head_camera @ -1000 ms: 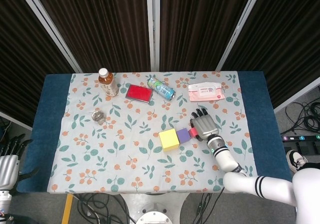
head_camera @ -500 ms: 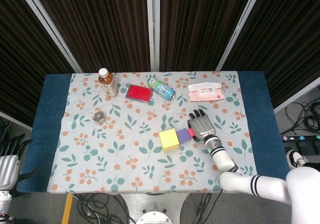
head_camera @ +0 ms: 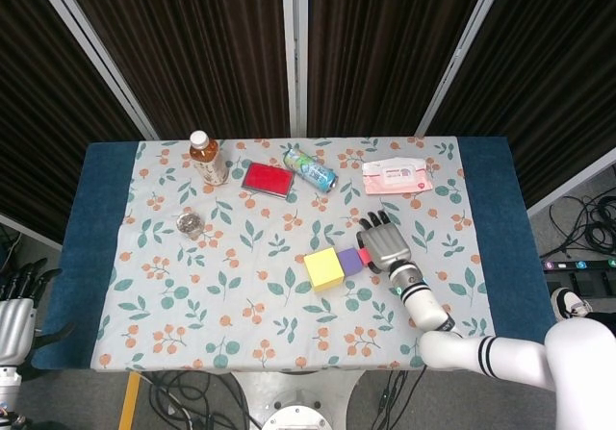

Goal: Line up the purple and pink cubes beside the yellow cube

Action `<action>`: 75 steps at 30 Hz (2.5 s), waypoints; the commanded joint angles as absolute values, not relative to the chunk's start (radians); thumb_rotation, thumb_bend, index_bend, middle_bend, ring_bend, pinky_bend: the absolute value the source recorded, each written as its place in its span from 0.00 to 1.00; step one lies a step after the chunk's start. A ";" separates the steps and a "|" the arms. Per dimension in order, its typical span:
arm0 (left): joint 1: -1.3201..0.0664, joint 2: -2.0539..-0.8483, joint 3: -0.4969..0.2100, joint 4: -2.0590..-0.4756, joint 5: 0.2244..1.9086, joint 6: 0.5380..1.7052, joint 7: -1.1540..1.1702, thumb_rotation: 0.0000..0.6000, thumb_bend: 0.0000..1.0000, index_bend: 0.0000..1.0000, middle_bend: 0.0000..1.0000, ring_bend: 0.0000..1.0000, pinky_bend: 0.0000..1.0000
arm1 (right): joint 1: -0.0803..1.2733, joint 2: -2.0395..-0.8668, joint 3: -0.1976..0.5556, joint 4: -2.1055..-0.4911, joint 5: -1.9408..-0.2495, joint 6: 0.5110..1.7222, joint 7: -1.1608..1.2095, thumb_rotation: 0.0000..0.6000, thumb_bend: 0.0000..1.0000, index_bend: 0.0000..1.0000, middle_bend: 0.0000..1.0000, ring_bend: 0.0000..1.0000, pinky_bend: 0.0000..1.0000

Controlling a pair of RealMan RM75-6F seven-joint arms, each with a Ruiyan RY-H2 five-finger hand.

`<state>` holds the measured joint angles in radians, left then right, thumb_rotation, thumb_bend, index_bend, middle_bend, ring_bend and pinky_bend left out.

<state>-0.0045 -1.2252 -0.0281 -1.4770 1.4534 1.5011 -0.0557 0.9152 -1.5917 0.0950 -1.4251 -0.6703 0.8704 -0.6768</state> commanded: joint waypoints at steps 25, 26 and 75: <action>-0.002 -1.230 -0.027 -1.468 1.458 1.503 -0.063 1.00 0.03 0.25 0.18 0.09 0.13 | 0.914 -1.555 0.080 -1.482 -0.660 0.909 -0.682 1.00 0.24 0.28 0.10 0.00 0.00; -0.002 -1.230 -0.027 -1.469 1.459 1.503 -0.062 1.00 0.03 0.25 0.18 0.09 0.13 | 0.910 -1.542 0.082 -1.496 -0.664 0.915 -0.675 1.00 0.24 0.28 0.10 0.00 0.00; -0.009 -1.226 -0.030 -1.483 1.466 1.505 -0.053 1.00 0.03 0.25 0.18 0.09 0.13 | 0.790 -1.342 0.031 -1.640 -0.822 1.016 -0.411 1.00 0.28 0.25 0.08 0.00 0.00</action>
